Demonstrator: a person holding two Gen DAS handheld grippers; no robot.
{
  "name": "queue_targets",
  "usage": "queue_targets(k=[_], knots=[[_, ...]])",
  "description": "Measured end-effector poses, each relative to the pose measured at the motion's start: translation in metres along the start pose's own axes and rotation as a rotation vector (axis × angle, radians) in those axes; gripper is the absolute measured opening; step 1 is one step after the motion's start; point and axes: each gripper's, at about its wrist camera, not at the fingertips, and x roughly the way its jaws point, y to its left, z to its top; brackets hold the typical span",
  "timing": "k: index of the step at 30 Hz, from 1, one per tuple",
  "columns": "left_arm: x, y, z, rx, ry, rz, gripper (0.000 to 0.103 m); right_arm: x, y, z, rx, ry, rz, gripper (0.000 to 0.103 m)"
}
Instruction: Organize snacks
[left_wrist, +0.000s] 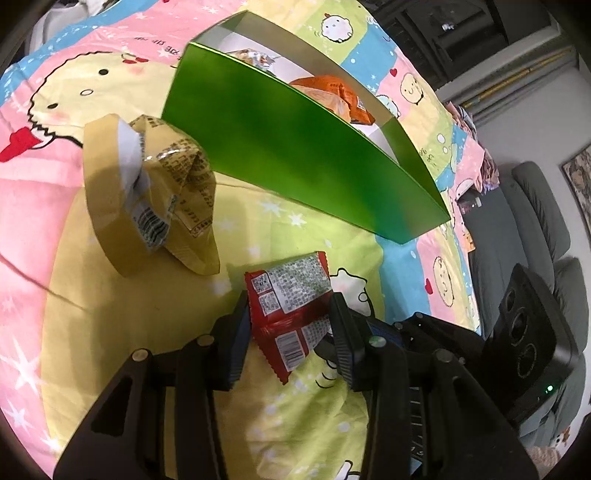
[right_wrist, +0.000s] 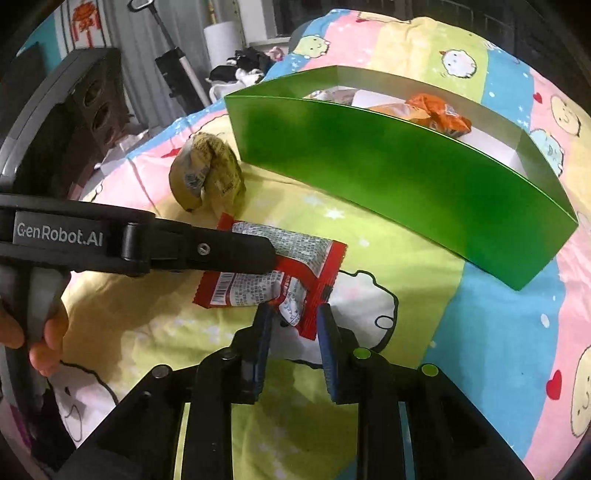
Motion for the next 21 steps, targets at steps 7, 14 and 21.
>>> queue_targets(k=[7, 14, 21], knots=[[0.007, -0.009, -0.004, 0.026, 0.017, -0.037, 0.037, -0.003, 0.000, 0.000, 0.009, -0.017, 0.007, 0.008], [-0.004, 0.000, 0.000, -0.014, -0.002, -0.060, 0.038, -0.015, 0.004, 0.002, 0.013, -0.055, 0.018, 0.003], [-0.005, 0.028, 0.002, -0.159, 0.004, -0.146, 0.036, -0.007, -0.020, -0.001, 0.190, 0.025, 0.189, 0.007]])
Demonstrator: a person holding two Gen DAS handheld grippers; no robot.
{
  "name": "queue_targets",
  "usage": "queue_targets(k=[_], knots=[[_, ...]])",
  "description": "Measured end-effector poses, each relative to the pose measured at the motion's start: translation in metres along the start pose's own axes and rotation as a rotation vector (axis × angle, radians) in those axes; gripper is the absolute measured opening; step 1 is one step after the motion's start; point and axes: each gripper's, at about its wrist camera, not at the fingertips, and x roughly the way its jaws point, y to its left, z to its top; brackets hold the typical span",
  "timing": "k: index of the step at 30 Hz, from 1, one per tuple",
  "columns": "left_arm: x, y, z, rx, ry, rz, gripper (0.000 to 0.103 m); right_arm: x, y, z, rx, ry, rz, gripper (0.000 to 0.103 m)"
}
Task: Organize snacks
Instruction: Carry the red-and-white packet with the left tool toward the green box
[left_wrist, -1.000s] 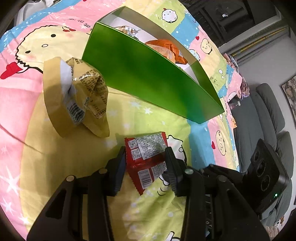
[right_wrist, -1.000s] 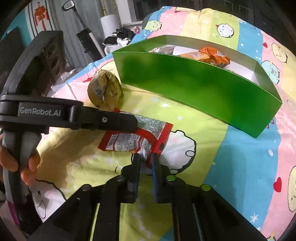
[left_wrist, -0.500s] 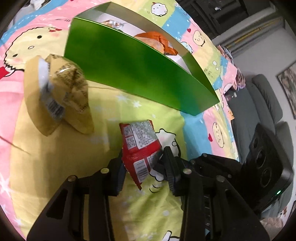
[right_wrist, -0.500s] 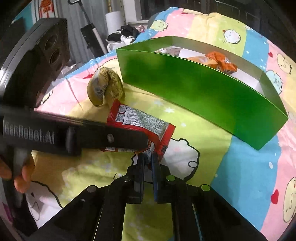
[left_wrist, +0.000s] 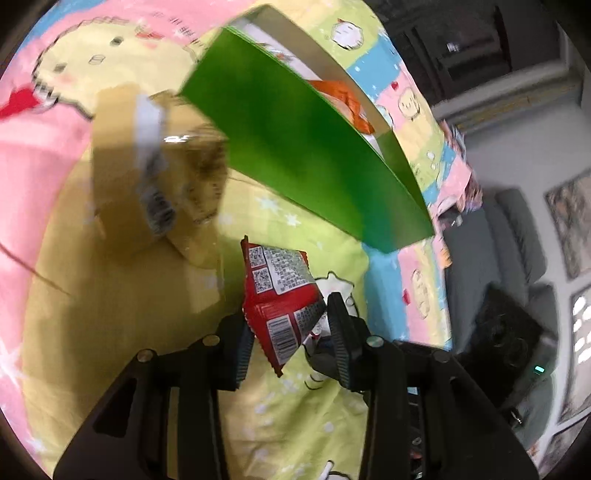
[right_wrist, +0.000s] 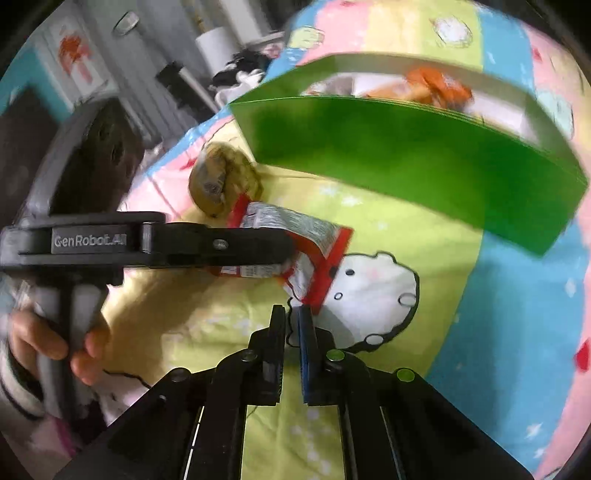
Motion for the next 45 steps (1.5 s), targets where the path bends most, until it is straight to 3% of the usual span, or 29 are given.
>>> queue_targets(k=[3, 9, 12, 20, 21, 24, 28, 32, 33, 34, 36, 39, 42, 45], knots=[[-0.010, 0.016, 0.004, -0.060, -0.024, -0.019, 0.032, 0.000, -0.018, 0.001, 0.089, -0.008, 0.075, 0.015], [-0.020, 0.021, 0.007, -0.047, 0.002, -0.005, 0.028, 0.008, -0.025, 0.014, 0.136, -0.003, 0.171, 0.045], [-0.021, 0.019, 0.006, -0.034, 0.009, 0.010, 0.028, 0.016, -0.011, 0.022, 0.085, -0.012, 0.131, 0.051], [-0.019, 0.011, 0.015, -0.012, 0.027, 0.063, 0.029, 0.023, 0.026, 0.027, -0.208, 0.003, -0.103, 0.053], [-0.018, 0.011, 0.016, -0.012, 0.029, 0.066, 0.029, 0.022, 0.025, 0.028, -0.227, 0.003, -0.127, 0.056], [-0.016, 0.011, 0.018, -0.007, 0.031, 0.071, 0.029, 0.023, 0.023, 0.032, -0.285, 0.002, -0.146, 0.077], [-0.014, 0.012, 0.020, -0.003, 0.033, 0.076, 0.029, 0.039, 0.023, 0.038, -0.348, 0.039, -0.150, 0.085], [-0.012, 0.009, 0.021, 0.019, 0.022, 0.092, 0.030, 0.045, 0.031, 0.041, -0.357, 0.021, -0.128, 0.081], [-0.012, 0.009, 0.022, 0.021, 0.019, 0.090, 0.031, 0.045, 0.031, 0.042, -0.350, 0.015, -0.128, 0.072], [-0.012, 0.009, 0.021, 0.023, 0.016, 0.085, 0.033, 0.042, 0.028, 0.044, -0.339, 0.008, -0.114, 0.056], [-0.010, 0.008, 0.020, 0.031, 0.022, 0.076, 0.033, 0.035, 0.025, 0.043, -0.307, 0.012, -0.079, 0.050], [-0.005, 0.001, 0.017, 0.067, 0.024, 0.097, 0.033, 0.038, 0.031, 0.038, -0.319, 0.019, -0.095, 0.049], [-0.005, 0.000, 0.017, 0.064, 0.015, 0.094, 0.033, 0.039, 0.042, 0.035, -0.327, 0.012, -0.084, 0.029], [-0.007, 0.003, 0.017, 0.047, 0.011, 0.075, 0.033, 0.040, 0.046, 0.034, -0.331, 0.001, -0.095, 0.022]])
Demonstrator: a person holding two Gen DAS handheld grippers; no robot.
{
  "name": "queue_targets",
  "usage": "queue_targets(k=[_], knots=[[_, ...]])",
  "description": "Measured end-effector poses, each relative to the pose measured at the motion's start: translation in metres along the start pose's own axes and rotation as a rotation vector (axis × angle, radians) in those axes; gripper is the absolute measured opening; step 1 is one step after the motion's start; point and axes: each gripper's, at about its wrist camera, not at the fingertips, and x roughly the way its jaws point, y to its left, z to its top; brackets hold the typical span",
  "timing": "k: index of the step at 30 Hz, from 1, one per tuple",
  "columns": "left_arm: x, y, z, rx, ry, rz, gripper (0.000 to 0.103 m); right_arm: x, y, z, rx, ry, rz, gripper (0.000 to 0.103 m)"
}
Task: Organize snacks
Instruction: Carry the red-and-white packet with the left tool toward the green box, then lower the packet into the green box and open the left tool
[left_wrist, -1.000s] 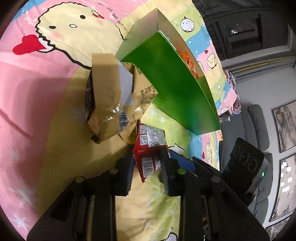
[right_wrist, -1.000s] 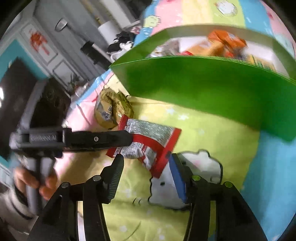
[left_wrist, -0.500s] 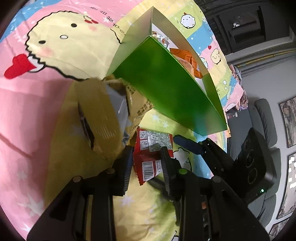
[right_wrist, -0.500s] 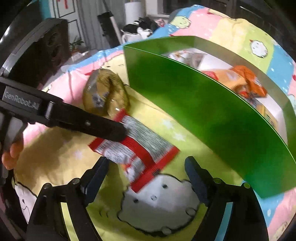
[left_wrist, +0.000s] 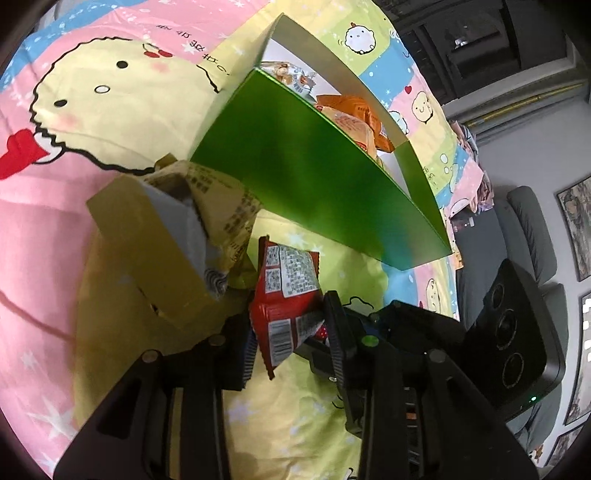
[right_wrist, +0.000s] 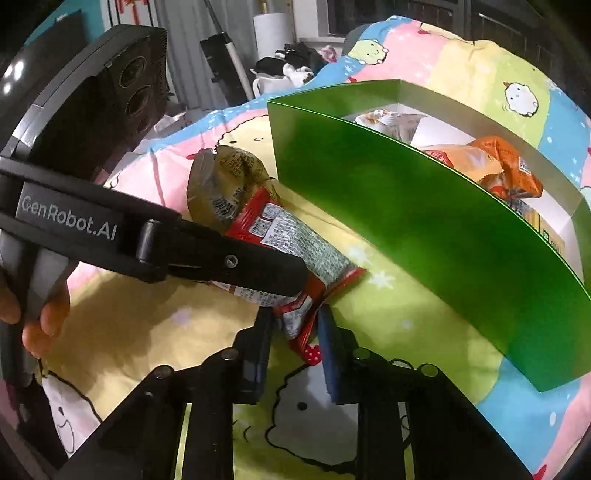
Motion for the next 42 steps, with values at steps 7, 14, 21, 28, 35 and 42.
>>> queue_targets(k=[7, 14, 21, 28, 35, 42], knots=[[-0.004, -0.008, 0.000, 0.018, -0.018, -0.013, 0.033, -0.014, 0.003, -0.007, 0.012, -0.042, -0.015, 0.019], [-0.012, -0.027, -0.007, 0.076, -0.034, -0.014, 0.033, -0.033, 0.003, -0.011, 0.033, -0.081, -0.037, 0.019], [-0.018, -0.061, -0.013, 0.158, -0.052, -0.018, 0.033, -0.060, -0.001, -0.020, 0.061, -0.146, -0.061, 0.019], [-0.020, -0.094, -0.019, 0.234, -0.069, -0.015, 0.033, -0.089, -0.001, -0.027, 0.081, -0.186, -0.088, 0.019], [-0.024, -0.119, -0.019, 0.283, -0.084, -0.032, 0.033, -0.116, -0.002, -0.032, 0.084, -0.230, -0.127, 0.019], [-0.026, -0.143, -0.009, 0.332, -0.105, -0.040, 0.033, -0.136, -0.011, -0.027, 0.093, -0.275, -0.158, 0.019]])
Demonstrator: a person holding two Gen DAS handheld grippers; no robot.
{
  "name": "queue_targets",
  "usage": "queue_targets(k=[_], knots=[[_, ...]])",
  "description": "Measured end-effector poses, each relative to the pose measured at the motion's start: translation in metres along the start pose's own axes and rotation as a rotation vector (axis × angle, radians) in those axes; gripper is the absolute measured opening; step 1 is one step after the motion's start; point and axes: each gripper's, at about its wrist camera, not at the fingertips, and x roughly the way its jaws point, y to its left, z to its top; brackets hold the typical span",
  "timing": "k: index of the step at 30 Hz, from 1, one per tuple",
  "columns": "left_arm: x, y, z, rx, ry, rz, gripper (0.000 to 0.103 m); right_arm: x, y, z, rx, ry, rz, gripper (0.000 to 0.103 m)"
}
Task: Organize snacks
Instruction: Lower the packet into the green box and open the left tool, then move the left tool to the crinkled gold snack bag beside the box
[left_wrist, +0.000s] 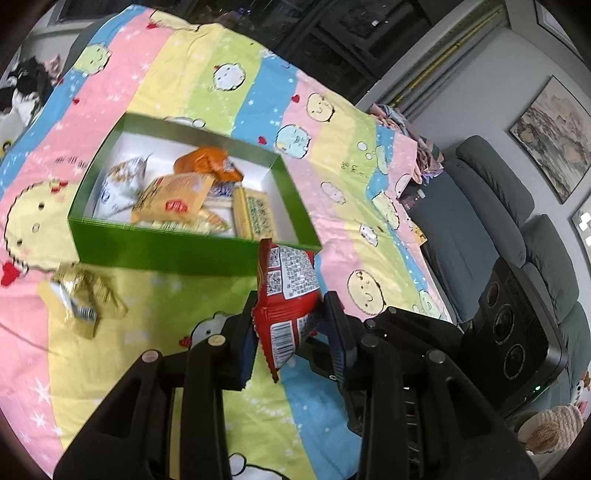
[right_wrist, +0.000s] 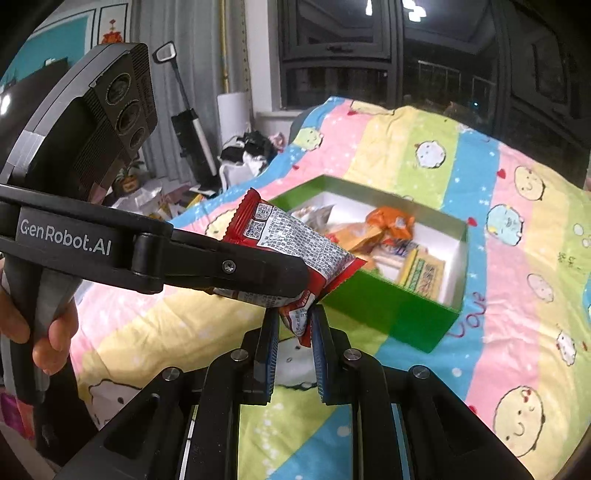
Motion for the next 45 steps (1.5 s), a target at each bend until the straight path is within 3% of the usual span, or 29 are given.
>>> queue_targets(k=[14, 20, 27, 30, 35, 40, 43, 45], knots=[[0.017, 0.009, 0.073, 0.015, -0.011, -0.018, 0.033, 0.022, -0.041, 0.053, 0.004, -0.048, -0.048, 0.019], [0.048, 0.045, 0.091, -0.091, 0.033, -0.053, 0.033, 0.060, -0.062, 0.063, 0.055, 0.006, -0.010, 0.019], [0.081, 0.068, 0.087, -0.136, 0.094, -0.008, 0.036, 0.099, -0.077, 0.055, 0.082, 0.112, -0.005, 0.019], [0.089, 0.076, 0.085, -0.155, 0.114, 0.018, 0.044, 0.105, -0.078, 0.055, 0.083, 0.129, -0.005, 0.019], [0.091, 0.079, 0.086, -0.158, 0.114, 0.059, 0.071, 0.110, -0.081, 0.055, 0.098, 0.149, -0.013, 0.022], [0.080, 0.061, 0.087, -0.068, 0.084, 0.125, 0.091, 0.100, -0.085, 0.048, 0.133, 0.139, -0.020, 0.025], [0.070, 0.052, 0.086, -0.028, 0.053, 0.167, 0.101, 0.087, -0.086, 0.047, 0.149, 0.113, -0.028, 0.038], [0.060, 0.045, 0.084, 0.005, 0.027, 0.208, 0.102, 0.076, -0.087, 0.047, 0.167, 0.089, -0.025, 0.047]])
